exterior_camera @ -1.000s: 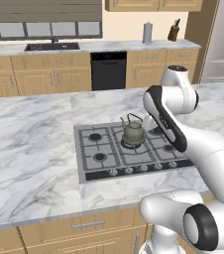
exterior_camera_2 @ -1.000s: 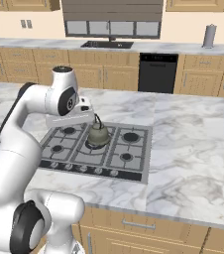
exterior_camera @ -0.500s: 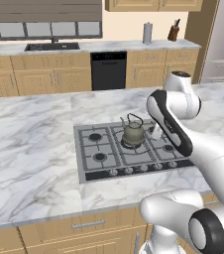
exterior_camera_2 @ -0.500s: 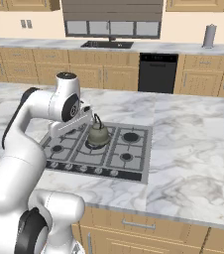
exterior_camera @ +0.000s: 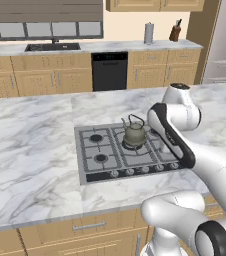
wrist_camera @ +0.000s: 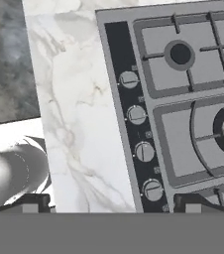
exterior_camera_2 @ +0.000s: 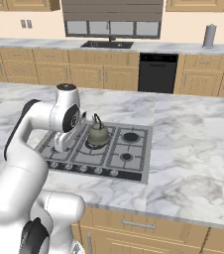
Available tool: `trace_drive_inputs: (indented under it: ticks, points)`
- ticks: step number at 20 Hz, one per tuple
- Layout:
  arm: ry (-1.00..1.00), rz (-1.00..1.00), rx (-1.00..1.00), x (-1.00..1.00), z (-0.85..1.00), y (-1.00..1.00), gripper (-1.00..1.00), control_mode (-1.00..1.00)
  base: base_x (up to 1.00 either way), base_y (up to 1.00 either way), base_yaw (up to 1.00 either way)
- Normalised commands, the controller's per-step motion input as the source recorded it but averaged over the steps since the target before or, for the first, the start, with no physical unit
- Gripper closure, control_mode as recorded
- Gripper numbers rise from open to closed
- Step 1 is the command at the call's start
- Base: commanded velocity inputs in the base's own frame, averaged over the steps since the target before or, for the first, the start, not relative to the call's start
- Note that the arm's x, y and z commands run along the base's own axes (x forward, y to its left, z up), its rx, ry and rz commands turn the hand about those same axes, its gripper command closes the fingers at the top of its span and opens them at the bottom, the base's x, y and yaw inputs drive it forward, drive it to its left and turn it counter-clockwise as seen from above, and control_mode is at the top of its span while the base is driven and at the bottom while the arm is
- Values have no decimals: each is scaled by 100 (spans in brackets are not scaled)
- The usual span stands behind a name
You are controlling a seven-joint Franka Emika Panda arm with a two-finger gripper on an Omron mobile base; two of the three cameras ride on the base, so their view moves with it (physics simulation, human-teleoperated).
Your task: Lower the heat of the kettle.
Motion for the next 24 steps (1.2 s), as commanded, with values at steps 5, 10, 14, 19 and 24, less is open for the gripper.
trace_drive_inputs:
  ticks: [5,10,14,19,24]
  points:
    - [0,22,-9,0,-21,0,-100,-100,0,0,0]
    - [0,14,-2,2,-24,0,-100,-100,0,0,0]
    - [0,9,0,6,-21,0,-100,-100,0,0,0]
    - [1,4,0,15,-29,0,-100,-100,0,0,0]
    - [5,-1,0,18,-26,0,-100,-100,0,0,0]
